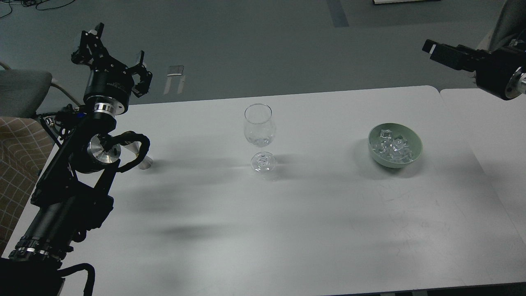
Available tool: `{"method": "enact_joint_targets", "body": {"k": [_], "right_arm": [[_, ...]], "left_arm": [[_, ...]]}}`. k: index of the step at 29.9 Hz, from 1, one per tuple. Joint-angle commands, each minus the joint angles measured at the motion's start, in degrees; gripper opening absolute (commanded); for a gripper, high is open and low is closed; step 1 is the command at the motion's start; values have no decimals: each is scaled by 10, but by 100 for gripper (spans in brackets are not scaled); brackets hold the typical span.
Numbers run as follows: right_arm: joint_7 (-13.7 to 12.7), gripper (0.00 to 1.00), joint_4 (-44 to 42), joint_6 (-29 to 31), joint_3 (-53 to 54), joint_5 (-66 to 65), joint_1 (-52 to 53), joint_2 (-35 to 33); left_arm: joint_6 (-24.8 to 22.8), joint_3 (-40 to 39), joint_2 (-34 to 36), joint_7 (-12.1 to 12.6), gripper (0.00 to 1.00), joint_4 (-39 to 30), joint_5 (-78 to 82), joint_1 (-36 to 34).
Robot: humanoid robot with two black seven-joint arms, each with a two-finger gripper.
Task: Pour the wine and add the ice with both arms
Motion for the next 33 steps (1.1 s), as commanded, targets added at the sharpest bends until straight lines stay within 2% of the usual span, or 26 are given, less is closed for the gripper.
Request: {"method": "enact_joint_targets", "body": {"k": [1,3,5,10,14,16,21,24,27,33], "right_arm": [[-1,96,-4,-4,-44,-31,-9,3],[-1,86,-6,-16,-68,-51,-22,6],[-6,77,-18,-58,-96,-77,-40,15],[-17,77,-27,-97,-124,-107,-58,34],[-20,74,-26,-99,-130,-129,-62,35],[-20,67,-28,-100,-131,-154,-62,38],[-33,65,-37,-100,-132,-173,-63,61],[-37,63,-49,-100,-132,-174,-62,76],[-38,57,-64,-100,-132,-182,-62,88],[-38,57,-71,-100,-132,-203,-62,104]], "left_arm": [[0,1,0,0,98,-1,1,2],[-1,1,-1,1,98,-1,1,4],[-1,0,-2,0,98,-1,1,6],[-1,0,-12,0,98,0,4,11],[-1,-1,-18,0,98,-1,5,15],[-1,-1,-18,0,98,-1,5,18],[-1,-2,-18,-2,98,-1,4,22],[-1,0,-18,-14,98,-1,5,23],[-1,0,-18,-16,98,-1,5,27],[-1,-1,-15,-16,98,0,4,31]]}}
